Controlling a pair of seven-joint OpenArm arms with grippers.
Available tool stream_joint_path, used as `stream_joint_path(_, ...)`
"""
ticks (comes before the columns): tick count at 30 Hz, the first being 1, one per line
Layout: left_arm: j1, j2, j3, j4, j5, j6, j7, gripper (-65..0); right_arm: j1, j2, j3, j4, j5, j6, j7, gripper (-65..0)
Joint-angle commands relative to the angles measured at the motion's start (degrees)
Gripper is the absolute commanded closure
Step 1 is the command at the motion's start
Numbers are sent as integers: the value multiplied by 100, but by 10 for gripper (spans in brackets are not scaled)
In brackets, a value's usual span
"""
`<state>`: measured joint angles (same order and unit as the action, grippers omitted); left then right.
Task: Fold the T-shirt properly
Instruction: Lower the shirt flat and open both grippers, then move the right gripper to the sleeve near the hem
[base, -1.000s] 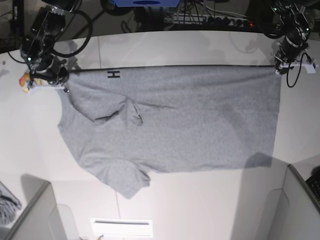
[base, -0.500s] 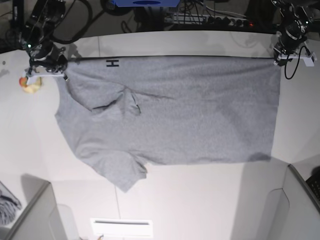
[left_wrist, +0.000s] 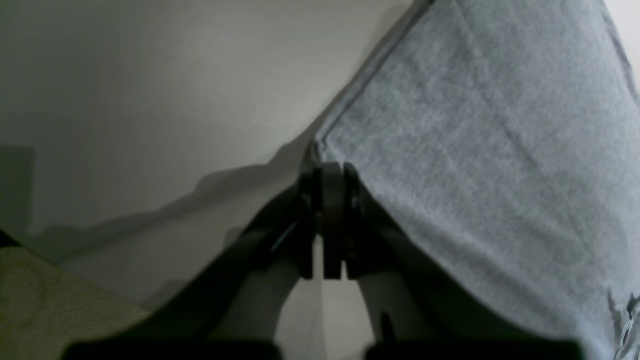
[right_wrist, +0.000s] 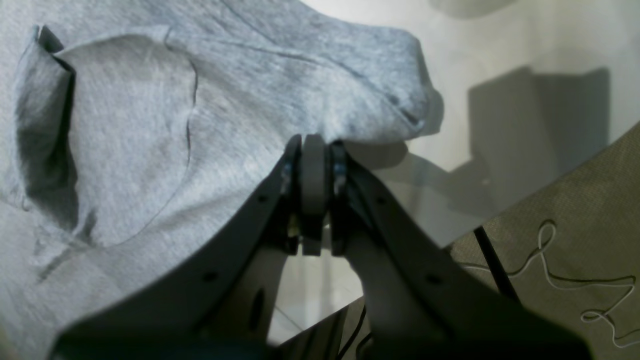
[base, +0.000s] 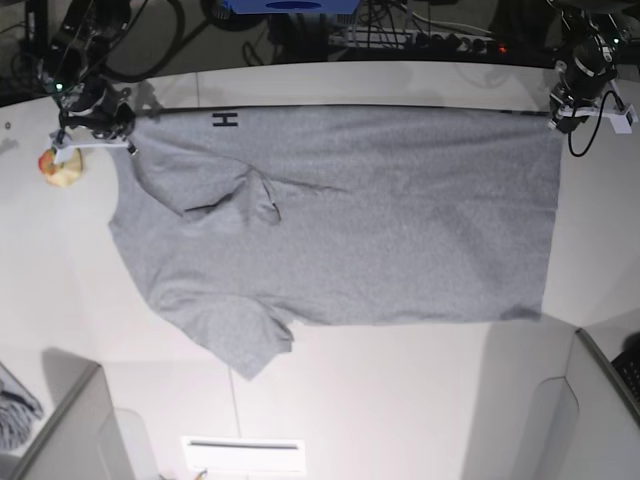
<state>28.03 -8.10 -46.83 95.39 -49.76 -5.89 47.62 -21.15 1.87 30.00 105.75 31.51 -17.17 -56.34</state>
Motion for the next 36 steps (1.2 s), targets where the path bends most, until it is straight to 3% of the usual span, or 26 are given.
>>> stream_joint_path(1,120,-74,-42,74,-57,-13,-80,0,-8,55,20,110,1,25,82,0)
stream_joint_path(23,384,-74,-42,91,-66,-22,-89,0,-202,81,20,101,-8,25,82,0)
stream_joint_path(26,384,-74,-42,83,-66,-22,-80,0,-202,72,20,101,-8,25,82,-65)
stream_joint_path(31,392,-74,-42,100,-66,-22,-80,0,-211,72,20,119,-8,25,82,-240)
stream_joint_path(33,392,-74,-42,100,-66,-22,-80,-99,-211,72,20,128,-8,25,82,-290)
stream_joint_path(36,392,-74,-51,100,-66,-22,-80,-273,-219,72,64,189,-8,25,82,-291)
